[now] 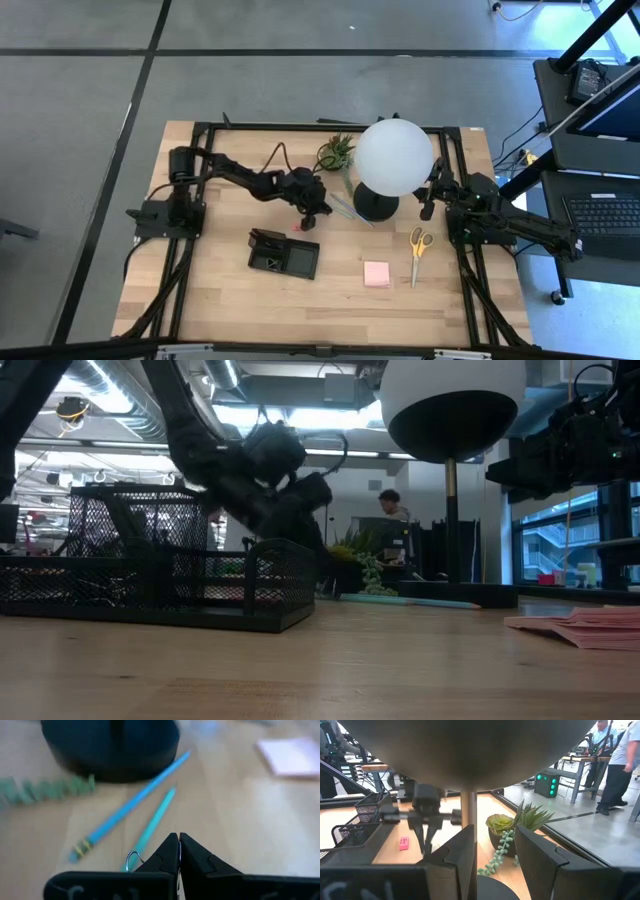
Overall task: Pick and place office supplies into organizer
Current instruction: Put the black binder clip into the desk organizer
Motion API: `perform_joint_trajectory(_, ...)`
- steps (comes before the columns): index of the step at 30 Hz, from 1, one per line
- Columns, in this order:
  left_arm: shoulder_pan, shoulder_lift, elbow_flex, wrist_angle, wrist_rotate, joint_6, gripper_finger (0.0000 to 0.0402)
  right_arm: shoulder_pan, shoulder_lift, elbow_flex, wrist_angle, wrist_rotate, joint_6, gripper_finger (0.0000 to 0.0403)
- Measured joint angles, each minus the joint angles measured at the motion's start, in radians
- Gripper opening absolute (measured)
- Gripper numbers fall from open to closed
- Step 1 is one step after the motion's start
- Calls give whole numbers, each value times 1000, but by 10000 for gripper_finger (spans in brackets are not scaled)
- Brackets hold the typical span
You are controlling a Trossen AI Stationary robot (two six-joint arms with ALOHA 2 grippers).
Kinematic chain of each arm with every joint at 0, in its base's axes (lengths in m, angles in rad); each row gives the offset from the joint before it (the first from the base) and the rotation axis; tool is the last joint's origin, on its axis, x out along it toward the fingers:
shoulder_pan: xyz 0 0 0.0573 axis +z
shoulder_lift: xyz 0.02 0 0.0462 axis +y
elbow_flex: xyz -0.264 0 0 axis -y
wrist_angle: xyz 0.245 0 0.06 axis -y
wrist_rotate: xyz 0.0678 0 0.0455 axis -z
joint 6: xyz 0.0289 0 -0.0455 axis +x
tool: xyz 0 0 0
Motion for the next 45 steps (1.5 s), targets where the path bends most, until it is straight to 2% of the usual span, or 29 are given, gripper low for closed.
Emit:
perform_joint_trajectory(7, -33, -202, 2, -173, 1, 11, 2, 0, 0, 0, 0, 0, 0, 145)
perform_joint_trajectory(14, -206, -410, 2, -300, -18, 53, 2, 0, 0, 0, 0, 0, 0, 145)
perform_joint_trajectory(18, -357, -494, 3, -362, -154, 92, 2, 0, 1, 0, 0, 0, 0, 145)
perform_joint_trajectory(22, -503, -532, 3, -450, -365, 105, 2, 0, 4, 0, 0, 0, 2, 145)
perform_joint_trajectory(26, -623, -533, 3, -523, -568, -10, 2, 0, 5, 0, 0, 0, 3, 145)
perform_joint_trajectory(30, -721, -519, 2, -570, -693, -136, 2, 0, 5, 0, 0, 0, 3, 145)
perform_joint_trajectory(36, -833, -506, 3, -633, -770, -239, 3, 0, 5, 0, 0, 0, 5, 145)
perform_joint_trajectory(41, -882, -506, 3, -798, -874, -415, 3, 0, 5, 0, 0, 0, 6, 145)
perform_joint_trajectory(45, -890, -506, 3, -918, -877, -563, 3, 0, 5, 0, 0, 0, 7, 145)
